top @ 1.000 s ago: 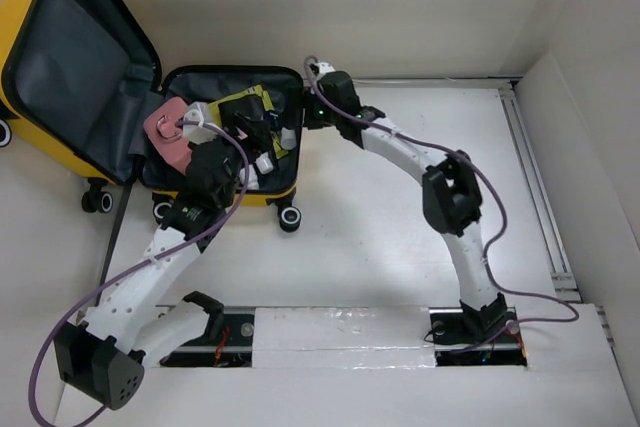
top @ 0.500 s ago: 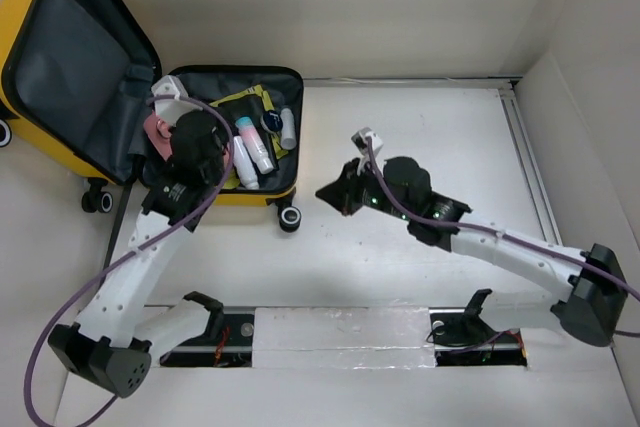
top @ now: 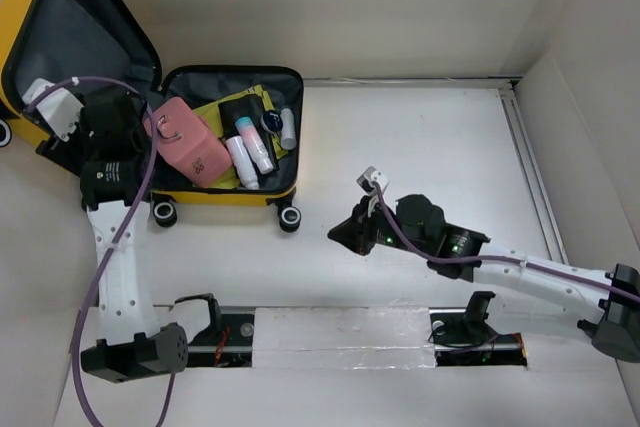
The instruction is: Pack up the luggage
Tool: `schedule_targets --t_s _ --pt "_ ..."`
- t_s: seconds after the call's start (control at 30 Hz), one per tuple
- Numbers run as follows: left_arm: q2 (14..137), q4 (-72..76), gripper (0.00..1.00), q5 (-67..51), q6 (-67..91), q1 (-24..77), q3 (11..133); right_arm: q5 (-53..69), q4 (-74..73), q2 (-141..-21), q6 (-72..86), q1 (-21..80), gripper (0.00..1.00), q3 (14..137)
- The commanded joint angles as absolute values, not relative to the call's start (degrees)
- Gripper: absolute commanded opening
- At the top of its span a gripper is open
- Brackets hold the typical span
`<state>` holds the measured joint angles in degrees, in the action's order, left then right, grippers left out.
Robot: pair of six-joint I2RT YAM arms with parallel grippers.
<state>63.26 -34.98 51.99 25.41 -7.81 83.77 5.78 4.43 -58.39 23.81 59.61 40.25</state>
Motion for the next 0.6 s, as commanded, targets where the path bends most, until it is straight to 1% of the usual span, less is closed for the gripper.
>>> schedule_targets --t_s 0.0,0.03,0.1,0.17,0.3,0.37,0.43,0.47,0.57 --pt "68.7 -37.6 0.59 64.2 22.1 -7.9 84.7 8.1 6.8 -56.9 22.0 59.7 0.17 38.6" --pt "70.3 -39.4 0.53 65.7 22.1 -7.9 85.3 8.7 7.5 -56.2 22.0 59.7 0.19 38.0" --pt "72.7 -40.4 0.53 67.3 21.2 -9.4 87.9 8.7 7.5 -55.6 22.0 59.7 0.19 36.8" --pt "73.5 -39.6 0.53 68.5 19.8 -10.4 87.9 8.7 7.5 -54.9 22.0 59.7 0.20 35.9" --pt "76.7 -37.8 0.61 70.6 16.7 -10.4 89.1 9.2 7.5 -54.1 20.9 59.7 0.23 34.8" --pt "80.0 -37.8 0.64 71.3 16.7 -10.4 92.5 10.8 7.5 -54.1 20.2 59.7 0.24 34.8" --pt "81.6 -37.8 0.64 72.9 15.6 -10.4 94.7 10.8 7.5 -54.8 20.2 59.7 0.25 34.2" --pt "82.6 -37.8 0.65 72.9 15.6 -11.1 94.7 10.8 7.5 -54.8 20.2 59.7 0.25 34.2" --pt "84.0 -36.9 0.65 71.4 15.6 -13.2 96.8 10.8 7.5 -55.5 19.7 59.7 0.25 33.1"
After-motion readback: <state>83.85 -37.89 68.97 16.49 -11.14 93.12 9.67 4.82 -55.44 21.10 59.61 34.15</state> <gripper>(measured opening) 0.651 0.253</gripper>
